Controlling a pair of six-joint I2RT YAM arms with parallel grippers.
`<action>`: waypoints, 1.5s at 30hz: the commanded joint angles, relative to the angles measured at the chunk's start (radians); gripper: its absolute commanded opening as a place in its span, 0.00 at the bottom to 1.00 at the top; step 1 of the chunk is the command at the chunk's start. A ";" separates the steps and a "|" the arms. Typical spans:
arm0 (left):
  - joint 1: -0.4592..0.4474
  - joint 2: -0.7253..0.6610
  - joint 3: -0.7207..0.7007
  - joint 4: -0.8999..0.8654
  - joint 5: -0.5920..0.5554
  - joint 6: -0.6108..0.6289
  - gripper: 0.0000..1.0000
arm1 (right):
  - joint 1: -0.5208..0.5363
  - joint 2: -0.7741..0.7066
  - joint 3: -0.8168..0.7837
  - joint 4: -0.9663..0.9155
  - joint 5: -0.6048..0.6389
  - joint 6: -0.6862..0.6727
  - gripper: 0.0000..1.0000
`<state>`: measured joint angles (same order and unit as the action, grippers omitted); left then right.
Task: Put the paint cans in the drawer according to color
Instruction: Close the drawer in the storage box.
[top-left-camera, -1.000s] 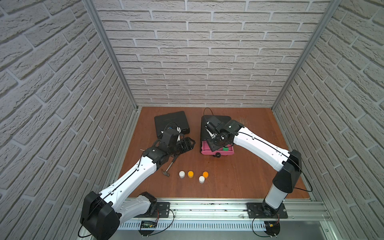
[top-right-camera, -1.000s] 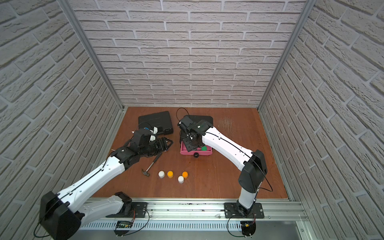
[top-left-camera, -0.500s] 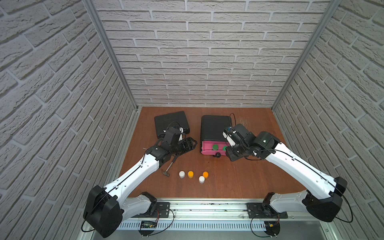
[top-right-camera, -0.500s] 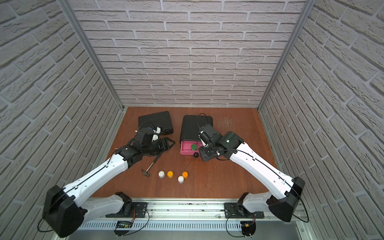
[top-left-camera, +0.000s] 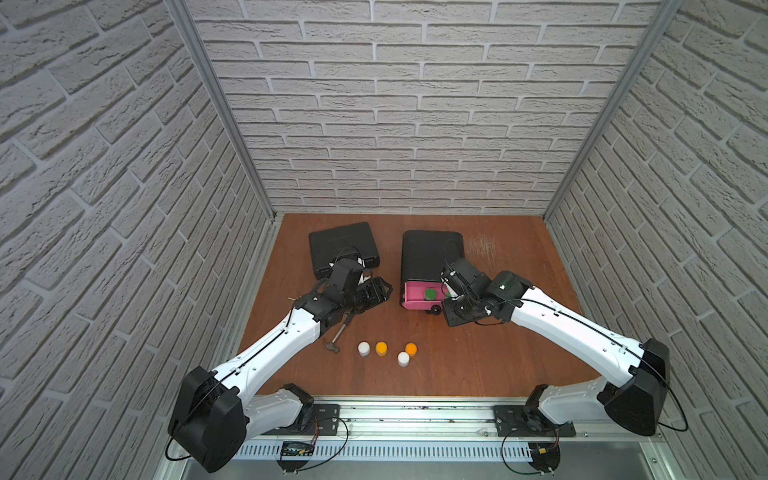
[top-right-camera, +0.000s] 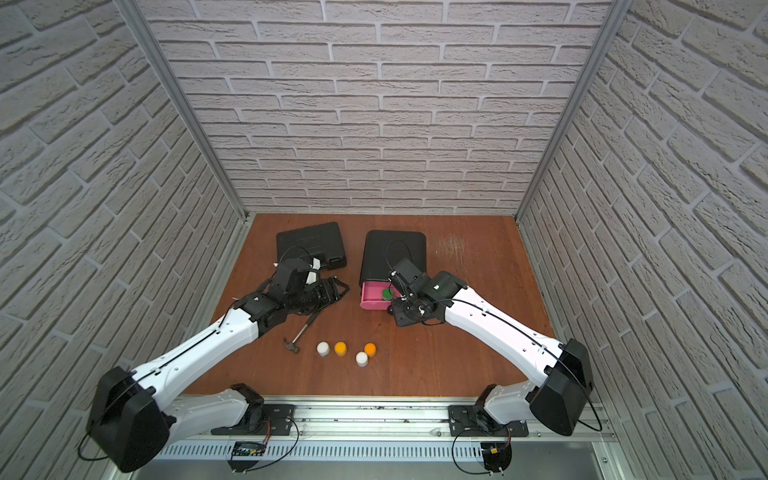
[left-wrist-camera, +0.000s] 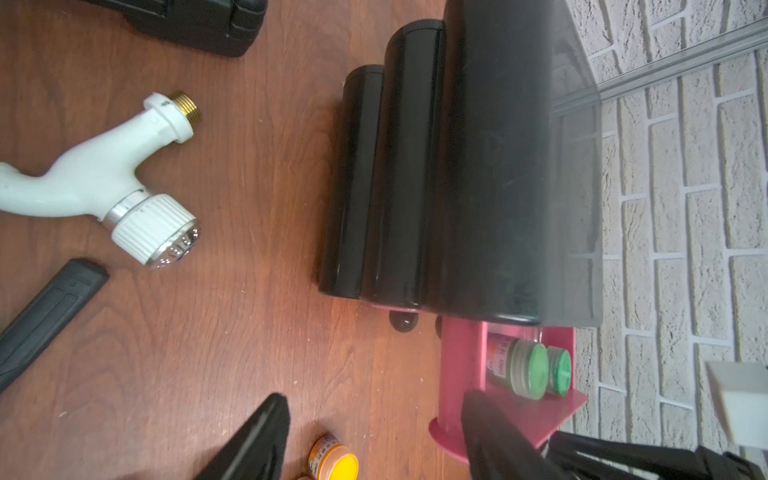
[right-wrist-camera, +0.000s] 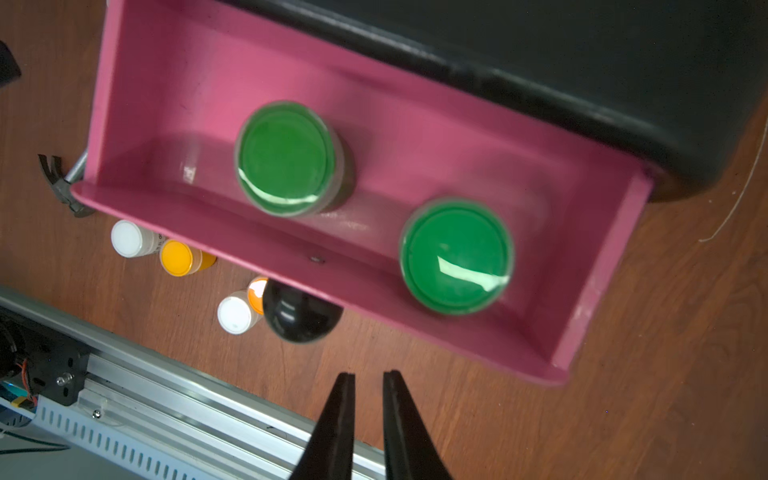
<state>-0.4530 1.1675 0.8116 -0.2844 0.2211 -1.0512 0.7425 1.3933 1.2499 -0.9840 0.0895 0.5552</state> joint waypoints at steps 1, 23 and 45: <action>0.010 -0.034 -0.019 0.016 -0.020 0.000 0.71 | -0.005 0.027 0.028 0.066 0.030 0.031 0.17; 0.028 -0.024 -0.090 0.028 0.023 0.006 0.71 | -0.088 0.143 0.147 0.109 0.058 0.002 0.18; -0.010 0.036 -0.099 0.077 0.035 -0.002 0.69 | -0.114 0.183 0.163 0.157 0.061 0.012 0.23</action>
<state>-0.4496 1.1931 0.7227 -0.2554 0.2481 -1.0519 0.6327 1.5528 1.3972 -0.8909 0.1398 0.5655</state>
